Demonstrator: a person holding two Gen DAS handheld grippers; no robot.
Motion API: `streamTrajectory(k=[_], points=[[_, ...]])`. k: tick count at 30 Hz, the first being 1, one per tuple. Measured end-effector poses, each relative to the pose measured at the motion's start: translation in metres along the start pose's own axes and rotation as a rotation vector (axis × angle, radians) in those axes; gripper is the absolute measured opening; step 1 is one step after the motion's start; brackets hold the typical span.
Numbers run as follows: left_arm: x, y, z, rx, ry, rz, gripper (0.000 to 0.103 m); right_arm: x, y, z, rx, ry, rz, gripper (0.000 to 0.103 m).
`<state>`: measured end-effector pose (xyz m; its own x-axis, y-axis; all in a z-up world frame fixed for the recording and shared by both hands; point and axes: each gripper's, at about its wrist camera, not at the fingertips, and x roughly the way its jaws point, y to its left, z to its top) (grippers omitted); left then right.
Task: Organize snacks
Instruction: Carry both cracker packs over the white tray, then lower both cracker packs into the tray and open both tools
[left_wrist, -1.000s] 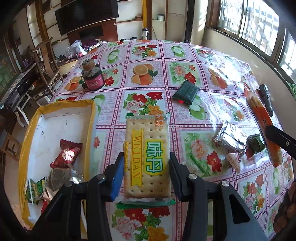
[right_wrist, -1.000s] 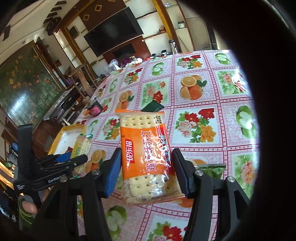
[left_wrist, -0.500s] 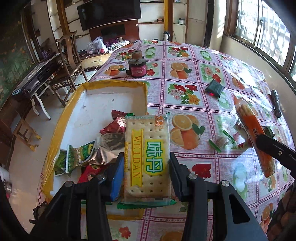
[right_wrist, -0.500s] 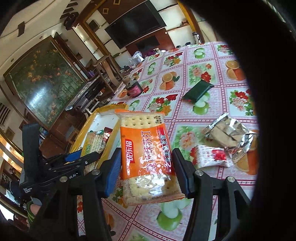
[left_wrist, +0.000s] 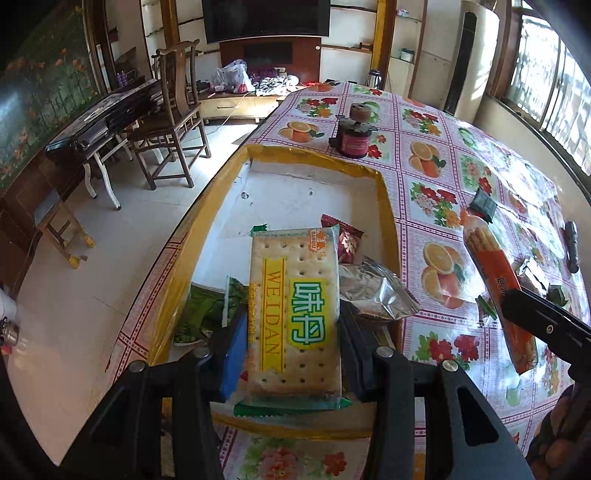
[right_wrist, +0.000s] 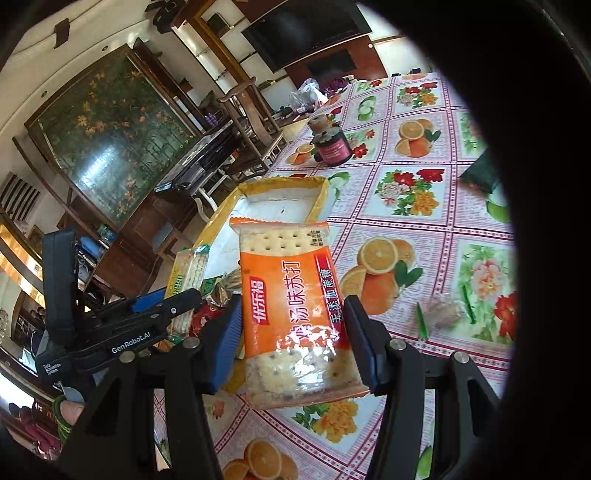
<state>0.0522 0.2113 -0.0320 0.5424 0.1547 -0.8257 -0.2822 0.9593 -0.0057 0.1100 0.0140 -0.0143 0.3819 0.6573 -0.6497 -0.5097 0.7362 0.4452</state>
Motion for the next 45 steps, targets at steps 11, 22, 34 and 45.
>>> streamTrajectory(k=[11,22,34,45], points=[[0.022,0.019,0.014,-0.044,0.023,0.008,0.045,0.057,0.028,0.028,-0.024,0.039,0.02,0.056],[0.043,0.029,0.023,-0.081,0.052,0.017,0.045,0.114,0.041,0.056,-0.049,0.084,0.002,0.056],[0.041,0.04,0.026,-0.126,0.06,0.031,0.057,0.142,0.037,0.06,-0.066,0.113,0.013,0.058],[0.006,0.045,0.027,-0.182,0.0,-0.03,0.063,0.087,0.024,0.058,0.011,0.024,0.082,0.074]])
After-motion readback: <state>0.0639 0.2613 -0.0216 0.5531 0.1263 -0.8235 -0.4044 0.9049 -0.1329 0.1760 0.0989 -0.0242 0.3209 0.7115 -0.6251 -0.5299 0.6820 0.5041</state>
